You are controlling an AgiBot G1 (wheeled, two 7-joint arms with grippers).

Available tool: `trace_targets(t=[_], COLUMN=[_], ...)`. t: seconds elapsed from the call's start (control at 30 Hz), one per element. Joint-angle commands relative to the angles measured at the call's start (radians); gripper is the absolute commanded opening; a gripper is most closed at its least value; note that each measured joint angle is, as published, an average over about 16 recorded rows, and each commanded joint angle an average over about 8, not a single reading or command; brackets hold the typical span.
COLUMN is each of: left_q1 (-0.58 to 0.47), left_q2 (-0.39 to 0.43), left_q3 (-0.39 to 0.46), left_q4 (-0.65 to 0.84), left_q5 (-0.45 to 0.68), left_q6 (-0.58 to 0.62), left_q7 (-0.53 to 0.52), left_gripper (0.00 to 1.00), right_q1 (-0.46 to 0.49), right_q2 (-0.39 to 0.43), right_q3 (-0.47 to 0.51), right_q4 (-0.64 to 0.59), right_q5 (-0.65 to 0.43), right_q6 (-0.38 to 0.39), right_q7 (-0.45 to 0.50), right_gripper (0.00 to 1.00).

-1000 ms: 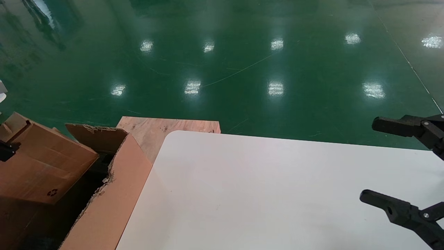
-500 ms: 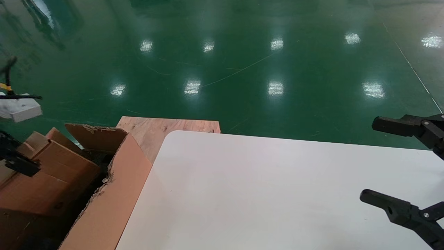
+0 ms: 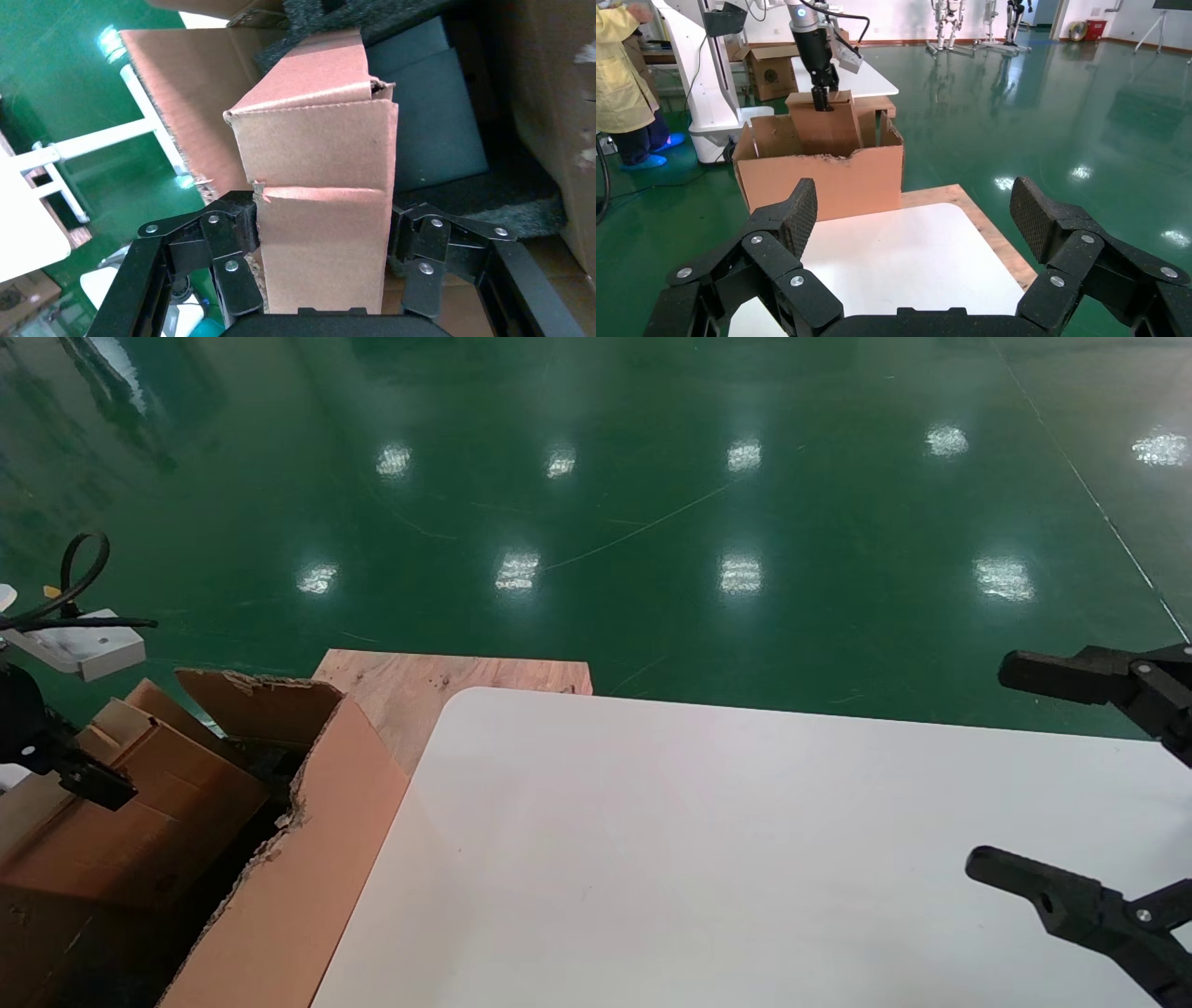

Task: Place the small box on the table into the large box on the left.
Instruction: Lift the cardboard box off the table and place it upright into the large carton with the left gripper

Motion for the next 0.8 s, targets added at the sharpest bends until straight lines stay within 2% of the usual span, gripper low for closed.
trace_targets(t=[0.03, 0.47, 0.8], left_q1=[0.015, 0.143, 0.152], left_q2=[0.006, 0.034, 0.070], left_q3=[0.003, 0.020, 0.008], left_q4=[0.017, 0.191, 0.296], left_q5=[0.000, -0.041, -0.107], left_q6=[-0.011, -0.075, 0.004], left_q7=[-0.002, 0.024, 0.070], left_gripper=[0.00, 0.00, 0.00], right_q1=[0.000, 0.000, 0.000], right_q2=[0.000, 0.000, 0.000], right_q3=[0.000, 0.000, 0.000], right_q4=[0.000, 0.000, 0.000], right_q5=[0.000, 0.000, 0.000], right_q6=[0.000, 0.000, 0.000], right_q7=[0.000, 0.000, 0.000], right_gripper=[1.00, 1.00, 1.00])
